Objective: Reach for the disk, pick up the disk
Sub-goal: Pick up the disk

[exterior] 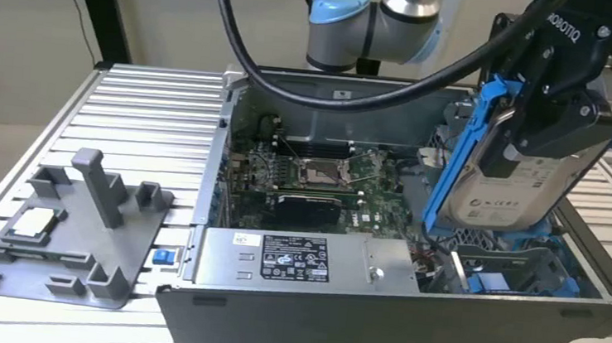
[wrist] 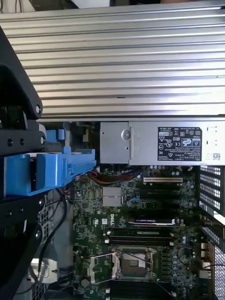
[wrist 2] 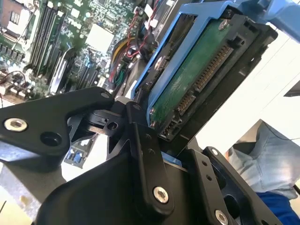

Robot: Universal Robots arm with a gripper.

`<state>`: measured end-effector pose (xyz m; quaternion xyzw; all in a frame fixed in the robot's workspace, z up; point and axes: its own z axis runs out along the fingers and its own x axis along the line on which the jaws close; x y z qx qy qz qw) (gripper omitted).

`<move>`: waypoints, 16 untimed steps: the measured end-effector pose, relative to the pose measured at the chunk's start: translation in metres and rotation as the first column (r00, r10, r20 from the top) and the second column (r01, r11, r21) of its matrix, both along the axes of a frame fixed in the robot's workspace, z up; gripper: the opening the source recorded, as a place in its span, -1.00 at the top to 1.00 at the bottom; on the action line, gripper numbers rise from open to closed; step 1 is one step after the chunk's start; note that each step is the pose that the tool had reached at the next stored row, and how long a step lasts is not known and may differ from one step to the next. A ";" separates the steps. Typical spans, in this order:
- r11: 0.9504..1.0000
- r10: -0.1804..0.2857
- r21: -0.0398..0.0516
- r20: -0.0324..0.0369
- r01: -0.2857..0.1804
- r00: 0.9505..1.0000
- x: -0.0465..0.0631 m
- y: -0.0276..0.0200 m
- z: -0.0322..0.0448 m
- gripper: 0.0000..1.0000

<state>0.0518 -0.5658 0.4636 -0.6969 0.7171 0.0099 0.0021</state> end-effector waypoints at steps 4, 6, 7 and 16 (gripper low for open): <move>1.000 0.000 0.000 0.000 0.000 1.000 0.012 -0.0024 -0.0001 1.00; 1.000 0.000 0.000 0.000 0.000 1.000 0.018 -0.0049 -0.0002 1.00; 1.000 0.000 0.000 0.000 0.000 1.000 0.021 -0.0060 -0.0002 1.00; 1.000 0.000 0.000 0.000 0.000 1.000 0.047 -0.0180 -0.0003 1.00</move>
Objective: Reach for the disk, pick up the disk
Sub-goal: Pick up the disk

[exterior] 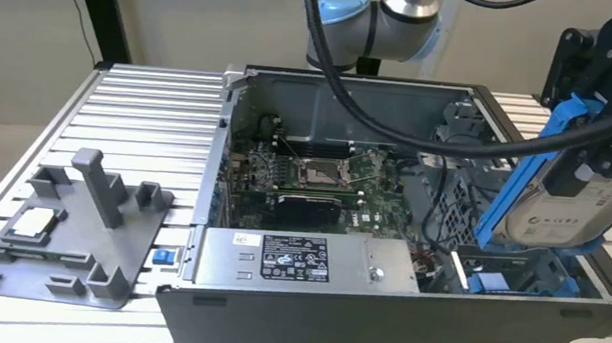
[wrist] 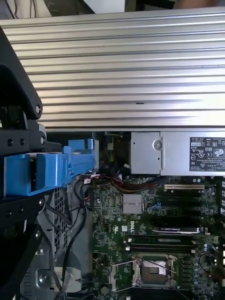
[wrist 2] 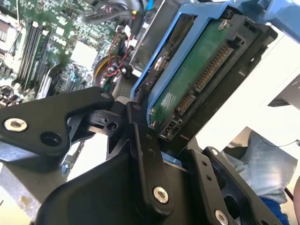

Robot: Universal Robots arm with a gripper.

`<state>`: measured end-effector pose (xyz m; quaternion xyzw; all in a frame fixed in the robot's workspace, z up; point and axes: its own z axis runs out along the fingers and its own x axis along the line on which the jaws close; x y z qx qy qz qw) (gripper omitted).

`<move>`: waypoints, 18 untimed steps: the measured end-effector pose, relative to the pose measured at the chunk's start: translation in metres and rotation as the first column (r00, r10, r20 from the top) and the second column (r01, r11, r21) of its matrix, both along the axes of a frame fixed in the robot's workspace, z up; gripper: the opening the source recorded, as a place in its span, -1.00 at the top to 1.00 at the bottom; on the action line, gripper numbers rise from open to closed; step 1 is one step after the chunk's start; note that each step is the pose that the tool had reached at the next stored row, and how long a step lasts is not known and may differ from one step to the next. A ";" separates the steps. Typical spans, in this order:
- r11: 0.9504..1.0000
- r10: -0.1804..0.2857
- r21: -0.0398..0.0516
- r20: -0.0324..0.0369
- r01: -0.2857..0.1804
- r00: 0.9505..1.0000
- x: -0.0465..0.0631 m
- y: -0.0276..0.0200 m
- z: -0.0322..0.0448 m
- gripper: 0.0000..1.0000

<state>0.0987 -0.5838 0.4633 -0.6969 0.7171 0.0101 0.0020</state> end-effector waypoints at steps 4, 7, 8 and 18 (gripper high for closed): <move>1.000 0.000 0.000 0.000 0.000 1.000 0.009 -0.0051 0.0001 1.00; 1.000 0.000 0.000 0.000 0.000 1.000 0.010 -0.0059 0.0000 1.00; 1.000 0.000 0.000 0.000 0.000 1.000 0.010 -0.0059 0.0000 1.00; 1.000 0.000 0.000 0.000 0.000 1.000 0.010 -0.0086 0.0000 1.00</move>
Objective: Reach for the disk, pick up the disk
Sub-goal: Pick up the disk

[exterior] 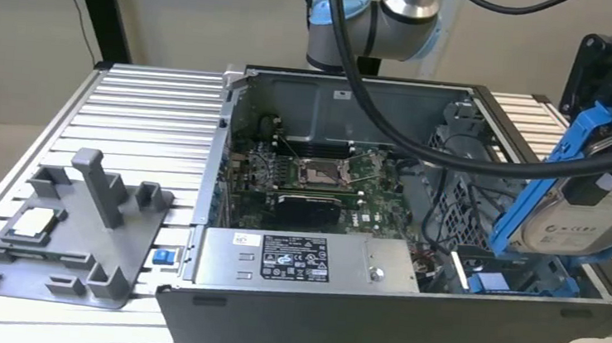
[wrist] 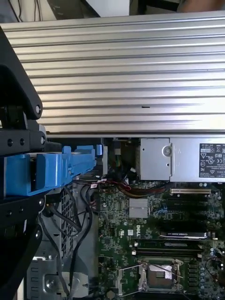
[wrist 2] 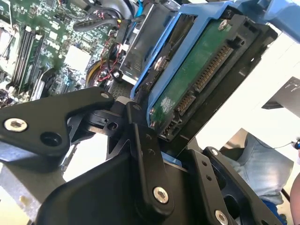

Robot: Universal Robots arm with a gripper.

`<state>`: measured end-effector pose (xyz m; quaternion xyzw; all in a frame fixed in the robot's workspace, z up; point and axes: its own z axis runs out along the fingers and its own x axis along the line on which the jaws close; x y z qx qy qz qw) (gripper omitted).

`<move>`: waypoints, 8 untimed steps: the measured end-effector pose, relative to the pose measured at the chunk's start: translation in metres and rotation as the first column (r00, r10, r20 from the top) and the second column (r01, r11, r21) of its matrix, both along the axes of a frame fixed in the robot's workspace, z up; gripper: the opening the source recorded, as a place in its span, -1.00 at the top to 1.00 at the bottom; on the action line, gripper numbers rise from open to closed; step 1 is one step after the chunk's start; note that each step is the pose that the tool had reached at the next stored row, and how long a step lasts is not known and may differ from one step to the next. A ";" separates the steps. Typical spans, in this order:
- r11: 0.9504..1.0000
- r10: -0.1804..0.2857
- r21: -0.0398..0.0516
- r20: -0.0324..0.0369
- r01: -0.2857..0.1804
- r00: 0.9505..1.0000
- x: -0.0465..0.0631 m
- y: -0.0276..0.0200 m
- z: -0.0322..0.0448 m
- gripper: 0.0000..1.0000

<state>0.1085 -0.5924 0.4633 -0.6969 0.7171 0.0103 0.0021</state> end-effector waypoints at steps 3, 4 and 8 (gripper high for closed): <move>1.000 0.000 0.000 0.000 0.000 1.000 0.000 -0.0016 0.0000 1.00; 1.000 0.000 0.000 0.000 0.000 1.000 0.000 -0.0020 0.0000 1.00; 1.000 0.000 0.000 0.000 0.000 1.000 0.000 -0.0042 0.0000 1.00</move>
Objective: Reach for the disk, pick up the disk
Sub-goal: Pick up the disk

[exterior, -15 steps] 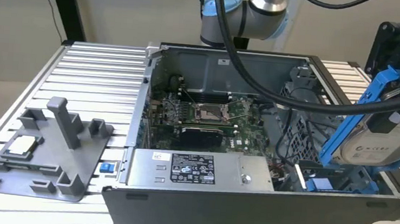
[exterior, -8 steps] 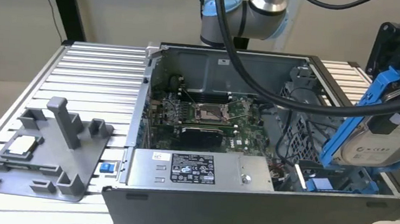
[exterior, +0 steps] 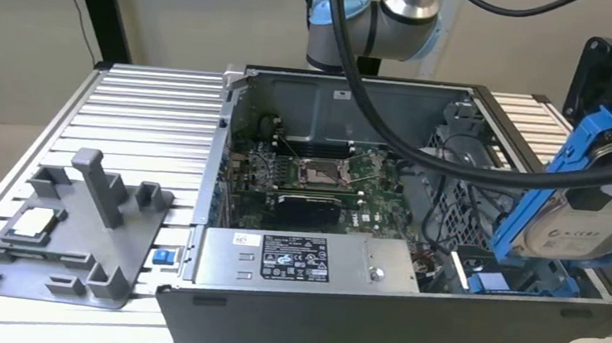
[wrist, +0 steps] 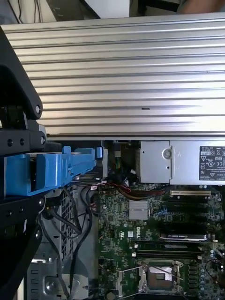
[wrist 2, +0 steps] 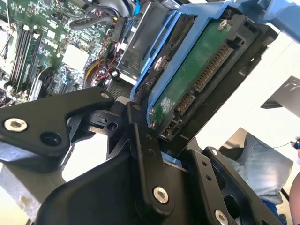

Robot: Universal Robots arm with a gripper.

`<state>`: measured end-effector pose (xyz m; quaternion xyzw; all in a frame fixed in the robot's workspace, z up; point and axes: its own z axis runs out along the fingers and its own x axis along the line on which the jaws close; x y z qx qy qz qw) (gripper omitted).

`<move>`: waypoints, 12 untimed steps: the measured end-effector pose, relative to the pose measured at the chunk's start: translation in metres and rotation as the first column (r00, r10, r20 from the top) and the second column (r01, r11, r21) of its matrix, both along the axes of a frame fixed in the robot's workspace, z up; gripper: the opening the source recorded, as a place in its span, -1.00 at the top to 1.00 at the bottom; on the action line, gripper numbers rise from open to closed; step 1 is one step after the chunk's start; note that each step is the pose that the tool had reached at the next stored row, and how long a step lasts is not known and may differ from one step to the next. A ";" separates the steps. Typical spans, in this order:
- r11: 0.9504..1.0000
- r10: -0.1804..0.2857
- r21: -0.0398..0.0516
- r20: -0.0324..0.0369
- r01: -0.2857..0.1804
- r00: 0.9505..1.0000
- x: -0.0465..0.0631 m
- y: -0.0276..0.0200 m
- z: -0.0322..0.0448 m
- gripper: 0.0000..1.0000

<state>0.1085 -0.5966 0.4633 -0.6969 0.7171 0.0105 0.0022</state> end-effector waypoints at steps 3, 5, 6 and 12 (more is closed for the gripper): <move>1.000 0.000 0.000 0.000 0.000 1.000 0.000 -0.0017 0.0000 1.00; 1.000 0.000 0.000 0.000 0.000 1.000 0.000 -0.0027 0.0000 1.00; 1.000 0.000 0.000 0.000 0.000 1.000 0.000 -0.0032 0.0000 1.00; 1.000 0.000 0.001 0.000 0.000 1.000 0.000 -0.0054 -0.0001 1.00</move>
